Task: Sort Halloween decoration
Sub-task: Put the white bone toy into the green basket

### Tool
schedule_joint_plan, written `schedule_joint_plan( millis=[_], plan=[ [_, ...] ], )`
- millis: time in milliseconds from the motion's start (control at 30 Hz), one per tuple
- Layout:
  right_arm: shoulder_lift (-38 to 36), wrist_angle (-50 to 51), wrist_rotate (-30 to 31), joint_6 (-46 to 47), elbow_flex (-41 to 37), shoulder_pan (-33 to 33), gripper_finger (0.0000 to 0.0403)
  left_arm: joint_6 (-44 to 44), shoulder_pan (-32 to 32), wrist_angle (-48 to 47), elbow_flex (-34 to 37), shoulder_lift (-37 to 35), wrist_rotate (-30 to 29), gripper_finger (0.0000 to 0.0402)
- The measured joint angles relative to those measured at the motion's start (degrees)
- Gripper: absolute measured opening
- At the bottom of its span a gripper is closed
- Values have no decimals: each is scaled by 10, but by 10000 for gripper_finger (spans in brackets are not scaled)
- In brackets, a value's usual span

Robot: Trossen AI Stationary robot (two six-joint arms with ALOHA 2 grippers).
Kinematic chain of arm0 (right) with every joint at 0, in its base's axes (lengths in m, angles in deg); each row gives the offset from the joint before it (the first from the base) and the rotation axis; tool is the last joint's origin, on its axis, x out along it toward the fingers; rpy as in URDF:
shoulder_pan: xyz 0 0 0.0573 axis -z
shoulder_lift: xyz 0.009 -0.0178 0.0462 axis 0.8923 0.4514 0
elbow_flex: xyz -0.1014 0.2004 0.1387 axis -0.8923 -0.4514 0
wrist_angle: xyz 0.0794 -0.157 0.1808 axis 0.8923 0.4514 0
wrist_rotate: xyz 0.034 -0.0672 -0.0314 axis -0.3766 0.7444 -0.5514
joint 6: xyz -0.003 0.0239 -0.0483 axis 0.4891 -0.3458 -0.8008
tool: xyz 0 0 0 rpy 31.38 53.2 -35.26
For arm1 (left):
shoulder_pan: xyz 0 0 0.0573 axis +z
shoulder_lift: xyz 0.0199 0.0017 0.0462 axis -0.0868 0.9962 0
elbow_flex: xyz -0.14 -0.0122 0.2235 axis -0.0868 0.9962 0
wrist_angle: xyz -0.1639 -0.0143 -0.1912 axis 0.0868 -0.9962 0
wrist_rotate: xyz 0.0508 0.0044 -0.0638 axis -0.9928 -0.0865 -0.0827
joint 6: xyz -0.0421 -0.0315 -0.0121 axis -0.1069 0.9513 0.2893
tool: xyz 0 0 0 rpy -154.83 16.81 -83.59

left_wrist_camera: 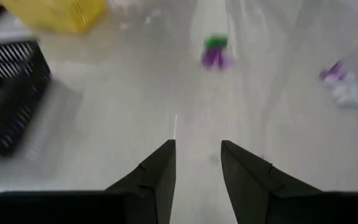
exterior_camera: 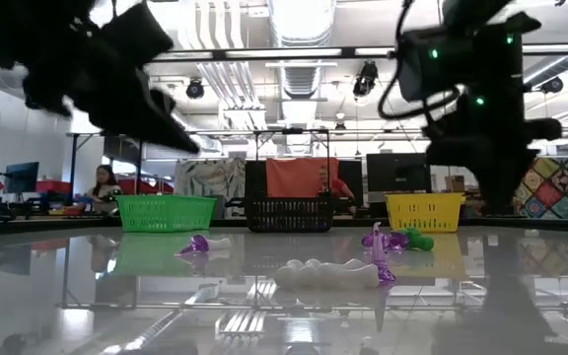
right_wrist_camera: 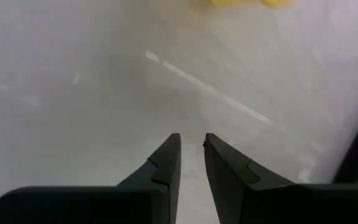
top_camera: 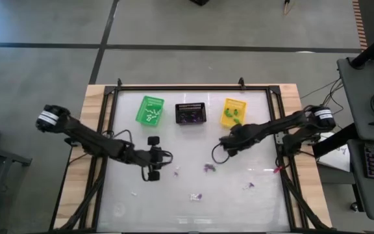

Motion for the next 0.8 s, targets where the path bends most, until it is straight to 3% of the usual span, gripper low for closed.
schedule_joint_plan(
  millis=[167,400,533,800],
  plan=[
    [-59,-2,-59,-80,-49,40,63,-26,0,-6,17,-101,0,111],
    [-120,0,-86,-421,-71,39,63,-72,0,-9,43,-253,-2,111],
    [-113,11,-132,-454,-73,37,80,-90,0,-8,43,-308,-15,111],
    [-55,38,-132,-588,-78,-10,150,-128,0,-18,43,-359,-32,111]
  ],
)
